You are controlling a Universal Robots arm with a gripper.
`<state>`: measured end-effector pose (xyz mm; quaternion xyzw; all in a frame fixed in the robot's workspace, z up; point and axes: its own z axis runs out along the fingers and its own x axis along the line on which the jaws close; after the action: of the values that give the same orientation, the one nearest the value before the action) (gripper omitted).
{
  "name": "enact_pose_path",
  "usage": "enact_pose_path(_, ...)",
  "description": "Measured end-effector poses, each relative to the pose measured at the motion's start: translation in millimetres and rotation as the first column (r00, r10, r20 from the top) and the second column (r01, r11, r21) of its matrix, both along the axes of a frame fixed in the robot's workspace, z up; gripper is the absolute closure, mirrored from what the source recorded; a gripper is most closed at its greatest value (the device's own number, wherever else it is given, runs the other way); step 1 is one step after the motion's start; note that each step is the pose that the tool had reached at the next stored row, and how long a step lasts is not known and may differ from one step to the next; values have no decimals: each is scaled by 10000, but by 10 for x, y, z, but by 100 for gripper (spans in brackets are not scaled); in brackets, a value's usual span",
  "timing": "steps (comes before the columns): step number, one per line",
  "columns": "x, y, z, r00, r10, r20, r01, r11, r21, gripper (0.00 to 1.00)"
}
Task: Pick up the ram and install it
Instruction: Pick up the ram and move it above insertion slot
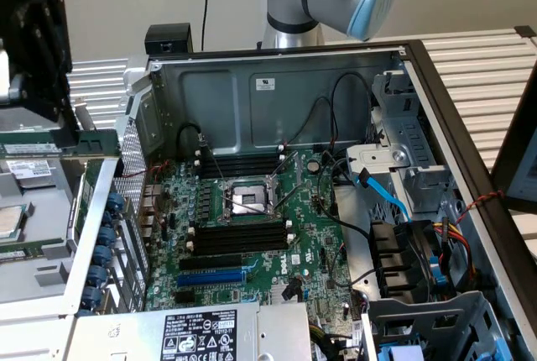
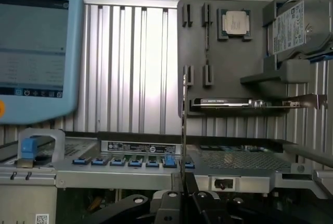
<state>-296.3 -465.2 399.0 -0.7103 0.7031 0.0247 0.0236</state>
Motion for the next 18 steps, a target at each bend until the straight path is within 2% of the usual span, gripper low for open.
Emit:
enact_pose_path(11,501,0,7,10000,7,-2,-7,10000,-3,87)
enact_pose_path(13,594,8,2,10000,7,-2,-7,10000,-33,87)
enact_pose_path(15,685,42,-14,10000,8,-1,-8,10000,-85,87)
enact_pose_path(18,810,115,-41,10000,7,-2,-7,9999,-157,87)
